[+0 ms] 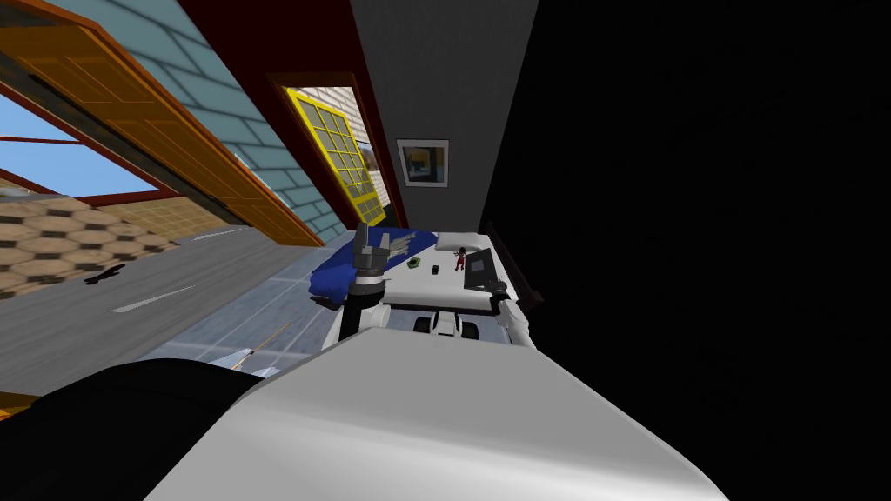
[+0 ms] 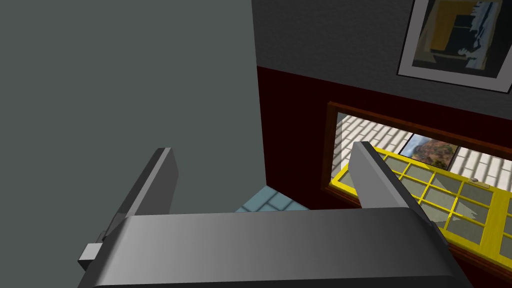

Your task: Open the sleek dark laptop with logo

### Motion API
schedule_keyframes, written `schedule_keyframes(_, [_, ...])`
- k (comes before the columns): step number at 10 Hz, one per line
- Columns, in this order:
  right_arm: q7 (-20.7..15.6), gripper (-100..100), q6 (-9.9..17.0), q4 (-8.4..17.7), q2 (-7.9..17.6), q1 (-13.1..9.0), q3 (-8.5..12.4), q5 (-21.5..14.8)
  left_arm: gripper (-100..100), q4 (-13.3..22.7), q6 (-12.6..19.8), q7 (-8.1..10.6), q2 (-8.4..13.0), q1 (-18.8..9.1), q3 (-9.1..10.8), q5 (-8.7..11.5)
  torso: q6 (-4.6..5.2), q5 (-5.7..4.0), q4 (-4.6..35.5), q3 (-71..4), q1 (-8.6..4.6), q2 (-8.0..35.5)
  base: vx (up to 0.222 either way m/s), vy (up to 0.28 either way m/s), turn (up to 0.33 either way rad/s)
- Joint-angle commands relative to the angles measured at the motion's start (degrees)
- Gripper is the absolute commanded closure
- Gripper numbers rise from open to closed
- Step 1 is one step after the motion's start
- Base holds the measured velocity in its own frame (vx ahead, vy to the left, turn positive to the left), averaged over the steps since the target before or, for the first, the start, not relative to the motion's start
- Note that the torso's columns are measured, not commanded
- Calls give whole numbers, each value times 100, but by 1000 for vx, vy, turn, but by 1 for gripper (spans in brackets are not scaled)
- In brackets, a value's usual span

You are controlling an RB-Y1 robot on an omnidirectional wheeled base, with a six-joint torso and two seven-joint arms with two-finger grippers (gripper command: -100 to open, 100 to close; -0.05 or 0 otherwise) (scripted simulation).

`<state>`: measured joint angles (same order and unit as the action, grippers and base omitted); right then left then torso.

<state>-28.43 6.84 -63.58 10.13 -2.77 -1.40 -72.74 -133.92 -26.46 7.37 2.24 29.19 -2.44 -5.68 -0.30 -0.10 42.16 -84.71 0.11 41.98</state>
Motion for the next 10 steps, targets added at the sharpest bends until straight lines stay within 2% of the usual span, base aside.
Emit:
schedule_keyframes(1, [-340,-100,-152,324,-65,-300,147,154,0,0,0,0,-1,0,-1,0,15,6,-3,0,5,-6,-10,38,-188])
schedule_keyframes(2, [-382,-100,-152,324,-65,-300,147,250,0,0,0,0,0,1,0,0,25,6,3,4,-15,10,-16,-12,-71])
schedule_keyframes(3, [-611,-100,-87,418,-83,-495,0,479,0,0,0,0,0,0,0,0,27,3,10,13,-31,26,-19,-34,-169])
schedule_keyframes(4, [-710,-100,-87,418,-83,-495,0,632,0,0,0,0,0,0,1,0,33,4,13,18,-32,36,-20,-29,-85])
schedule_keyframes(5, [-710,-100,-87,418,-83,-495,0,632,0,0,0,0,0,0,0,0,29,7,14,19,-17,36,-11,-13,19])
schedule_keyframes(6, [-1003,-100,-21,511,-101,-690,-148,1014,0,0,0,0,0,0,0,0,29,12,13,16,-4,32,-16,-10,-169])
schedule_keyframes(7, [-1039,-100,-21,511,-101,-690,-148,1014,0,0,0,0,0,0,0,0,32,13,12,14,-4,30,-16,-1,-93])
schedule_keyframes(8, [-1257,-100,44,605,-119,-885,-295,1215,0,0,0,0,0,0,0,0,29,12,12,14,-5,30,-23,-10,-160])
schedule_keyframes(10, [-1368,-100,44,605,-119,-885,-295,1382,0,0,0,0,0,0,0,0,30,9,12,15,-13,30,-13,-7,-31])
